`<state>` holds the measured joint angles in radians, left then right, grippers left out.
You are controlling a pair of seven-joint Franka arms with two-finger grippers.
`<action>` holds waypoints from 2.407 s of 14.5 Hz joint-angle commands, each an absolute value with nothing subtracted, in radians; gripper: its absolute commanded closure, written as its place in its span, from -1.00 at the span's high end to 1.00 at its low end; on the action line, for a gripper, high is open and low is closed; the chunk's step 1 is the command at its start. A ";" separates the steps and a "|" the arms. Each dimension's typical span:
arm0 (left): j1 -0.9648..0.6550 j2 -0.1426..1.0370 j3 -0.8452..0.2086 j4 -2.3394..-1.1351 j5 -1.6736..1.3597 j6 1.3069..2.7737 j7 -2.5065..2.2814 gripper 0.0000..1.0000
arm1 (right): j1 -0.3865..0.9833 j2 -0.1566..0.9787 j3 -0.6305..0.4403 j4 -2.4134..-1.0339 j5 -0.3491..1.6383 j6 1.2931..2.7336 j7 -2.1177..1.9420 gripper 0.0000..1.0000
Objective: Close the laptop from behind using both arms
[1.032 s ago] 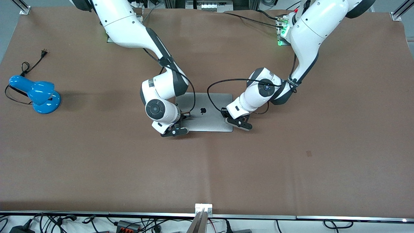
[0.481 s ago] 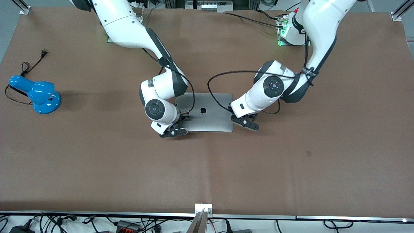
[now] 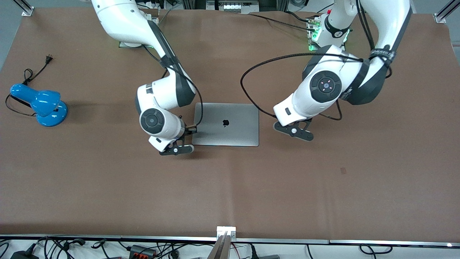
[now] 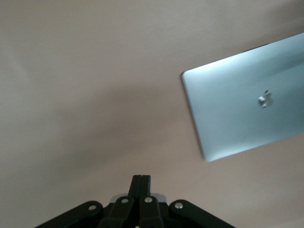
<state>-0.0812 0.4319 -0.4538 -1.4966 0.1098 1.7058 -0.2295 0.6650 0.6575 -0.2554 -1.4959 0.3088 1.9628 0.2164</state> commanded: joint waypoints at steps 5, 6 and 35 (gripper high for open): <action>-0.032 0.341 -0.453 -1.419 0.138 1.491 -0.209 0.24 | 0.672 0.532 -0.354 -1.509 0.293 1.821 0.221 -0.87; -0.028 0.341 -0.451 -1.407 0.137 1.464 -0.209 0.92 | 0.675 0.522 -0.370 -1.505 0.278 1.800 0.222 -0.21; -0.026 -0.100 -0.028 -1.687 -0.023 1.568 -0.103 1.00 | 0.557 0.296 -0.517 -1.333 0.135 1.667 0.207 1.00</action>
